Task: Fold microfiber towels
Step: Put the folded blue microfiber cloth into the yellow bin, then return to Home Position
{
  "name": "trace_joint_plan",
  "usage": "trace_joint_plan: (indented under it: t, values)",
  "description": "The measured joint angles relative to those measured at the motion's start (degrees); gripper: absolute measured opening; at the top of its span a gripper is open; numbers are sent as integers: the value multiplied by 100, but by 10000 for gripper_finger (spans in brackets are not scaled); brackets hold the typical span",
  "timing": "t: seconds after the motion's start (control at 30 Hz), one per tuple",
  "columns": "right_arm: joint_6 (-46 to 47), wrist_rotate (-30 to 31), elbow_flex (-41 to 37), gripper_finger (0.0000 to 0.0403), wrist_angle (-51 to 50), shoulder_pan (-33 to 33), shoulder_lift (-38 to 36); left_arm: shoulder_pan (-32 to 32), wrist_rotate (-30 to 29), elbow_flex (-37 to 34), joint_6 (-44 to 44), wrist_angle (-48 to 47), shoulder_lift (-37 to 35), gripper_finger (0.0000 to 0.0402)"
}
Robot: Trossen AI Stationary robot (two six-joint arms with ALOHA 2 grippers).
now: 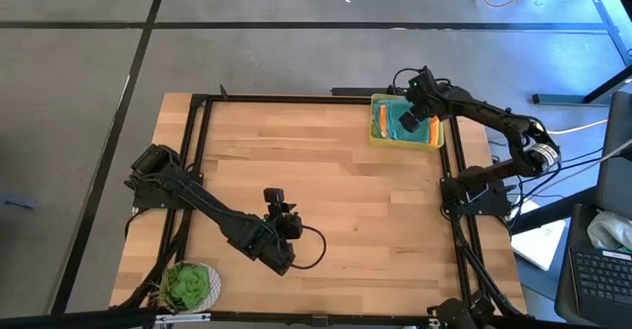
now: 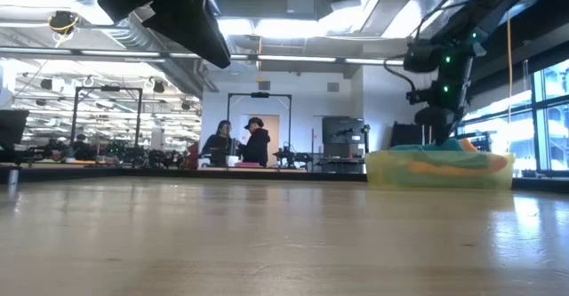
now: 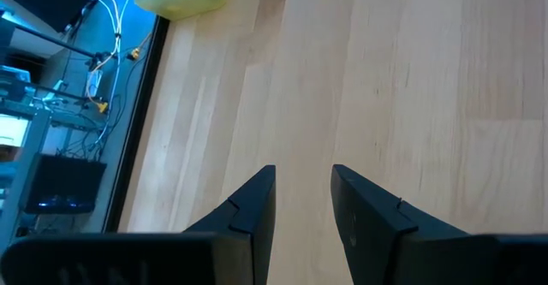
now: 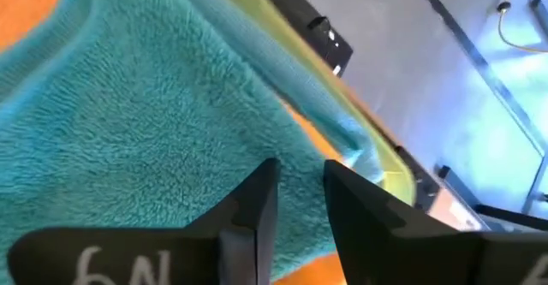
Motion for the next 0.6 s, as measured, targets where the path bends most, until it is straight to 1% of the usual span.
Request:
trace_joint_plan:
  t: [0.13,0.2,0.23,0.33,0.4,0.47,0.53,0.6]
  values:
    - [13,-234,-165,100,88,-129,282,2,-2,0,-2,19,0,108]
    - [-25,-231,-169,100,81,-122,356,6,-29,0,-20,27,0,108]
    - [-45,-232,-168,100,81,-102,336,11,-162,0,-49,14,0,108]
    - [-94,-307,-37,100,54,17,61,16,-1000,4,-120,-416,-67,105]
    - [-95,-374,83,100,69,143,-301,112,-1254,2,-168,-723,-266,97]
    - [76,-739,110,100,86,280,-746,268,-1262,-88,-161,-823,-558,83]
    - [342,-1372,55,100,108,433,-1228,436,-1219,-299,-14,-723,-904,65]
    - [572,-2028,-106,100,98,633,-1713,539,-1215,-661,24,-552,-1319,42]
